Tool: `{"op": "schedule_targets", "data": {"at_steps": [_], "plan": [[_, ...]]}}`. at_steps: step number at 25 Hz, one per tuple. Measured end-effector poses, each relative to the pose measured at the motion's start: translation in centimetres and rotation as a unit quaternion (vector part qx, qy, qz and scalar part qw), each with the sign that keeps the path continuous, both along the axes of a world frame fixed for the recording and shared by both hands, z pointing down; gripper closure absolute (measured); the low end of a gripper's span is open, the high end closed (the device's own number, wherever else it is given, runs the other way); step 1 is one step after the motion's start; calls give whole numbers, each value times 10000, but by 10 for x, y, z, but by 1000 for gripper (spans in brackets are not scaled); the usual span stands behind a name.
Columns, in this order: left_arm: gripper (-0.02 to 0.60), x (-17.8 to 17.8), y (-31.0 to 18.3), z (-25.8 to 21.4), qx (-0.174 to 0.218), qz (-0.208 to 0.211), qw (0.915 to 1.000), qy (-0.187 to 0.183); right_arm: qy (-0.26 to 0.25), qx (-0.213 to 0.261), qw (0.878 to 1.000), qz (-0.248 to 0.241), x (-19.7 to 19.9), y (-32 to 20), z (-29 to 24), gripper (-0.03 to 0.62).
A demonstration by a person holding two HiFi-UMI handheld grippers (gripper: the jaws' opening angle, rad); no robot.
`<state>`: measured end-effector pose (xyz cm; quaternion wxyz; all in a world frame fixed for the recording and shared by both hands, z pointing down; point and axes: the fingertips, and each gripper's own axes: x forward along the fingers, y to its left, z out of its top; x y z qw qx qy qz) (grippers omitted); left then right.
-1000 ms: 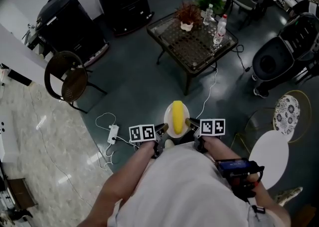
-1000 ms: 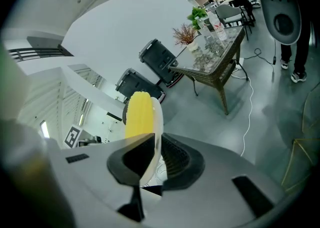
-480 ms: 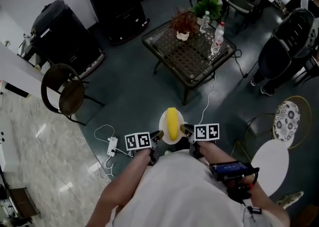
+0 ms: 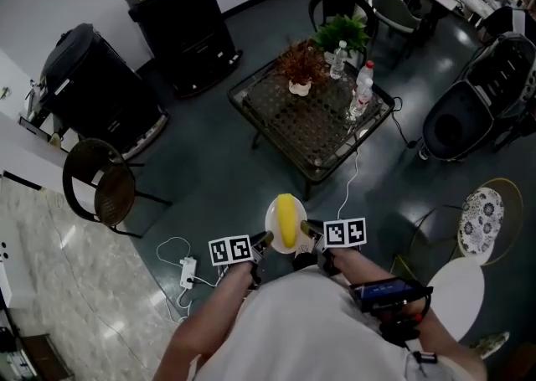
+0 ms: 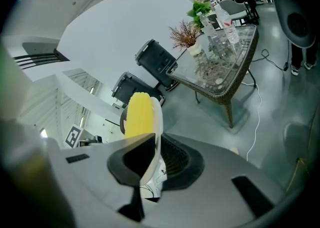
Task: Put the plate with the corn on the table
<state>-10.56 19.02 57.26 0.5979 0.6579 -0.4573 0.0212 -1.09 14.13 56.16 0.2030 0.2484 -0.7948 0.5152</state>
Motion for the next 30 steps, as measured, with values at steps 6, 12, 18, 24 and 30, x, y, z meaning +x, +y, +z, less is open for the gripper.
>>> {"op": "schedule_targets", "data": {"at_steps": [6,12,18,24,30], "plan": [[546,2,-53,0,-80,19,10000,-40,-22,-50,10000,3,2,-53,1,549],[546,14,-104,7,-132,21,9999,-42,-56,-92,9999,52,14,-105,9,549],[545,30,-149,10,-98,49,9999,-23,-80,-26,9999,79,31,-149,9,549],[545,35,-173,11,-131,100,9998,-67,-129,-81,9998,152,37,-171,11,549],[545,31,-186,10,-196,88,9997,-71,-165,-162,9996,165,33,-184,10,549]]}}
